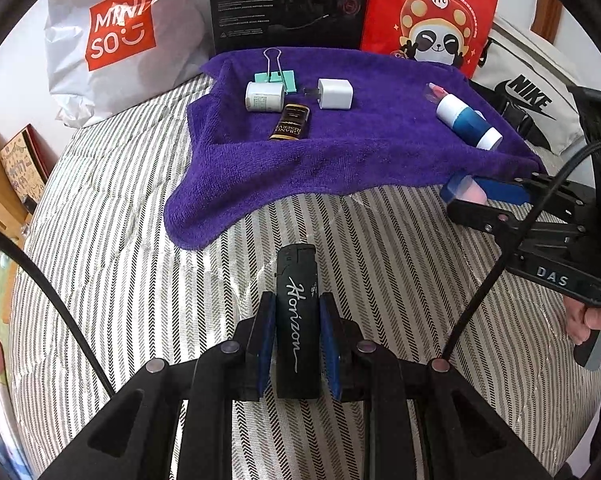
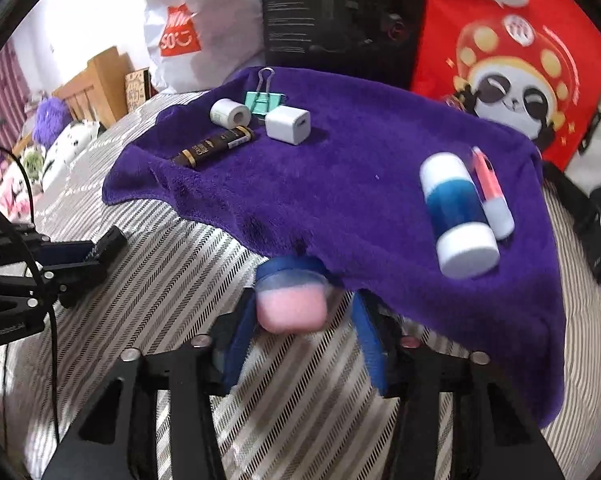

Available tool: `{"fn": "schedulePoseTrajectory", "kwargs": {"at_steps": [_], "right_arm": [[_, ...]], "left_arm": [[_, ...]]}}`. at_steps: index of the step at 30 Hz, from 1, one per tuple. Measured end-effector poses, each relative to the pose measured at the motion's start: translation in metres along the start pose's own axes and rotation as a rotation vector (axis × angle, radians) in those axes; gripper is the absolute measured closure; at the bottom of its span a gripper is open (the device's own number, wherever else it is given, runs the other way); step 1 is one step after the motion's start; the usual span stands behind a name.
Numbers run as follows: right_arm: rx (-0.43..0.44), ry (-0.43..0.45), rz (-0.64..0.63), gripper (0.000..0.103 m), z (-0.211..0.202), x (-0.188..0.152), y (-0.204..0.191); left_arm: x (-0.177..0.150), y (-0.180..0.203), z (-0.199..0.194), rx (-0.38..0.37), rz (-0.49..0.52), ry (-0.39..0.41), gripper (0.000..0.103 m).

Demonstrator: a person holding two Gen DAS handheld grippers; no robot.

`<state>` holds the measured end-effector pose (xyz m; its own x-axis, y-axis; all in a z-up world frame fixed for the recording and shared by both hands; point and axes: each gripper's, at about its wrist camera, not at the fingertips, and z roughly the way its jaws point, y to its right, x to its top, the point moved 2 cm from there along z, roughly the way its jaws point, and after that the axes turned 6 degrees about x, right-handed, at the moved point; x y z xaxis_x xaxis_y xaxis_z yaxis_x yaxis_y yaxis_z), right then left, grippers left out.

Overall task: Organize rigid objects
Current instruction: 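Grasp the pink-and-blue jar with the right tool while the left holds the Horizon tube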

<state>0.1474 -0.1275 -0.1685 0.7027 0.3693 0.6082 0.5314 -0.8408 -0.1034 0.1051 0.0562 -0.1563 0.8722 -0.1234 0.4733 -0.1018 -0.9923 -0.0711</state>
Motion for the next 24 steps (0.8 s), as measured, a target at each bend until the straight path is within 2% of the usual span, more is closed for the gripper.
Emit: {"fn": "schedulePoseTrajectory", "kwargs": {"at_steps": [4, 7, 14, 19, 24], "right_arm": [[0.002, 0.004, -0.014, 0.068, 0.0, 0.001, -0.006], [0.014, 0.001, 0.035, 0.068, -0.017, -0.006, 0.0], [-0.091, -0.025, 0.129, 0.068, -0.065, -0.043, 0.027], [-0.12, -0.059, 0.188, 0.068, -0.063, -0.06, 0.043], [-0.133, -0.067, 0.181, 0.067, -0.057, -0.064, 0.042]], "left_arm": [[0.001, 0.001, 0.0, 0.0, 0.002, -0.001, 0.082], [0.001, 0.002, 0.0, -0.001, 0.003, -0.002, 0.082], [0.0, 0.003, 0.001, 0.009, 0.002, 0.005, 0.082], [0.0, 0.004, 0.0, 0.015, -0.002, 0.0, 0.082], [0.001, 0.006, 0.001, 0.025, 0.01, -0.004, 0.082]]}}
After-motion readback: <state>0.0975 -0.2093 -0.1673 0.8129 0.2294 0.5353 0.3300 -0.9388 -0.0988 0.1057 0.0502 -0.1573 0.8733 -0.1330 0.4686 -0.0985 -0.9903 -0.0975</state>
